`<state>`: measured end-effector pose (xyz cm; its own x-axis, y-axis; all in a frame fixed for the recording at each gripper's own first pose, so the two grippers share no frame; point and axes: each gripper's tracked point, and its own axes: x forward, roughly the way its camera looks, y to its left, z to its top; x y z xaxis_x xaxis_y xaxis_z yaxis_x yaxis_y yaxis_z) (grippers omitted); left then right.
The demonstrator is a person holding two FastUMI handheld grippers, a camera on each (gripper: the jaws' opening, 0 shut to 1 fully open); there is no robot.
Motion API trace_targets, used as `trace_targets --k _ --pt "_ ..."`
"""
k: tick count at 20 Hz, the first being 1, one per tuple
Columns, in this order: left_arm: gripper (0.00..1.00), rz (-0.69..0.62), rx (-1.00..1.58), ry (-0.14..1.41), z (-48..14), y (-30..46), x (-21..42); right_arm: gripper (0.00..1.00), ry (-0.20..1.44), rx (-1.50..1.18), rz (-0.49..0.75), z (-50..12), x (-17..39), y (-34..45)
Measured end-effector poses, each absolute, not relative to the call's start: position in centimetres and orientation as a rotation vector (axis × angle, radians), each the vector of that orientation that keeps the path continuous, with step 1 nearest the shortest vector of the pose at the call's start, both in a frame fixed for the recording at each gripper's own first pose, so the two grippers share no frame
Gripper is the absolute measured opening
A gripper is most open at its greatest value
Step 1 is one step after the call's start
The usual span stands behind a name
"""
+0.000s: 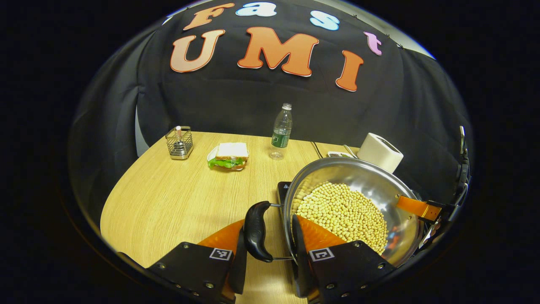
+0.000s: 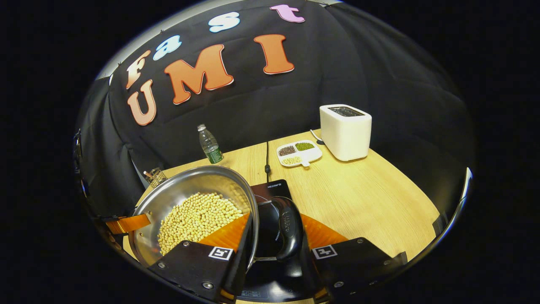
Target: First push the handle of the pot to place it horizontally, then grasp the pot with both hands and set it on the induction cooktop.
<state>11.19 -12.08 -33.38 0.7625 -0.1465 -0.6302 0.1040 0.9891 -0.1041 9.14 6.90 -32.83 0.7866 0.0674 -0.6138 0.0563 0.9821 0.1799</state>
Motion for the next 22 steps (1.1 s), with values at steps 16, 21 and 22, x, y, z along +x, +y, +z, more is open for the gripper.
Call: trace_targets --k 16,21,22 --pt "0.5 -0.15 -0.087 0.744 -37.2 -14.7 13.0 0.54 0.737 0.214 -0.021 -37.2 10.4 4.9" --pt "0.56 -0.161 -0.057 0.699 -35.6 -14.4 13.2 0.58 0.726 0.207 -0.016 -36.4 10.3 4.7" --pt "0.59 -0.166 -0.043 0.644 -33.5 -14.7 13.5 0.54 0.692 0.184 -0.032 -35.4 10.3 3.9"
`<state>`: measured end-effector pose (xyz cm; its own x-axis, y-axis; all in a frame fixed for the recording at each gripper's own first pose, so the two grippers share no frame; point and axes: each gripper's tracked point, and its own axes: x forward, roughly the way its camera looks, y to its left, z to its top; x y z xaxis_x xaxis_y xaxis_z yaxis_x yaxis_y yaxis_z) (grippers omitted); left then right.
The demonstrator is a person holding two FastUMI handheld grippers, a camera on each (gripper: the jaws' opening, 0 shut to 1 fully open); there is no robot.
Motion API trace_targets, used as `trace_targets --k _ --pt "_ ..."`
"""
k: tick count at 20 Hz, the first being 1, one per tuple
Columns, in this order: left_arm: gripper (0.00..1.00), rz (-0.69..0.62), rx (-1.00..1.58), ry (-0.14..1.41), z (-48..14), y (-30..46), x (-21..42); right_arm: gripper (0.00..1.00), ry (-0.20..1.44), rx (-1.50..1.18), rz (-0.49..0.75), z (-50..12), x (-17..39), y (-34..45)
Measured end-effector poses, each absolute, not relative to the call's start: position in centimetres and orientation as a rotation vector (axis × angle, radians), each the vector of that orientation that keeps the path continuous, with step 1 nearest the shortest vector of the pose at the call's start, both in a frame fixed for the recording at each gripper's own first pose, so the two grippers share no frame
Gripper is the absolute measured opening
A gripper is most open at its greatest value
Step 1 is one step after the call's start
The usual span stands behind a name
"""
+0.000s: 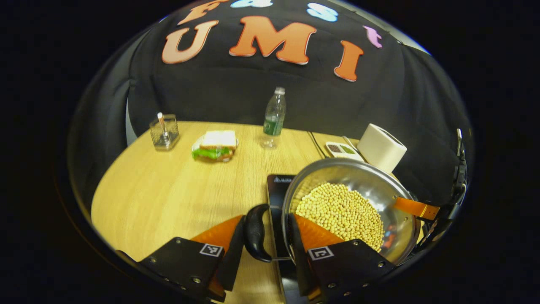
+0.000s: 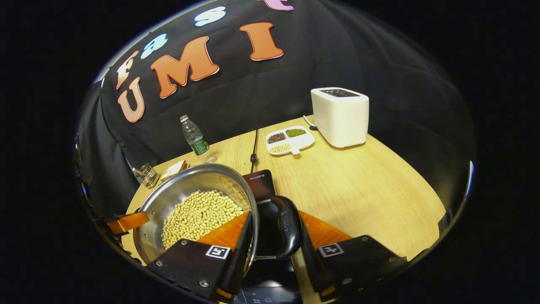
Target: First push the handle of the pot to place it horizontally, then grasp the pot with both hands and set it on the induction cooktop.
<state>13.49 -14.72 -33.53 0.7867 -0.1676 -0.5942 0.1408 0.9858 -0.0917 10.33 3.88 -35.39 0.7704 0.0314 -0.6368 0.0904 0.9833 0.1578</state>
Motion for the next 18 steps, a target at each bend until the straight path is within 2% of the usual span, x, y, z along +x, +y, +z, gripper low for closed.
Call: trace_targets --k 2,3,4,7,8,9,12,15,16,17,18 --pt "0.7 -0.15 -0.034 0.553 -29.2 -14.8 14.0 0.76 0.622 0.174 -0.033 -31.7 10.6 3.2" --pt "0.73 -0.138 -0.016 0.512 -27.1 -14.5 14.0 0.82 0.585 0.175 -0.021 -29.3 10.5 3.3" --pt "0.73 -0.122 0.009 0.466 -25.0 -14.2 14.0 0.94 0.548 0.164 -0.016 -27.3 10.4 3.1" --pt "0.73 -0.081 0.053 0.322 -17.7 -14.0 13.3 0.95 0.409 0.117 -0.02 -19.6 9.6 1.6" --pt "0.73 -0.071 0.053 0.269 -15.1 -14.0 13.0 1.0 0.36 0.108 -0.019 -16.7 9.0 1.3" --pt "0.73 -0.069 0.042 0.221 -12.4 -13.9 12.6 0.95 0.32 0.099 -0.02 -14.3 8.4 1.0" --pt "0.71 -0.08 -0.025 0.119 -5.2 -13.8 10.2 0.95 0.194 0.047 -0.043 -7.1 6.1 -0.6" --pt "0.72 -0.069 -0.061 0.053 1.2 -12.0 7.8 0.95 0.119 0.036 -0.037 -2.0 3.8 -1.1" --pt "0.72 -0.065 -0.055 0.025 2.9 -11.4 6.8 1.0 0.096 0.036 -0.036 -0.7 3.1 -1.3" --pt "0.72 -0.058 -0.047 0.002 4.4 -10.7 5.9 1.0 0.072 0.03 -0.04 0.6 2.5 -1.8" --pt "0.7 -0.05 -0.038 -0.014 5.2 -10.1 5.1 0.95 0.051 0.025 -0.045 1.5 2.0 -2.2"
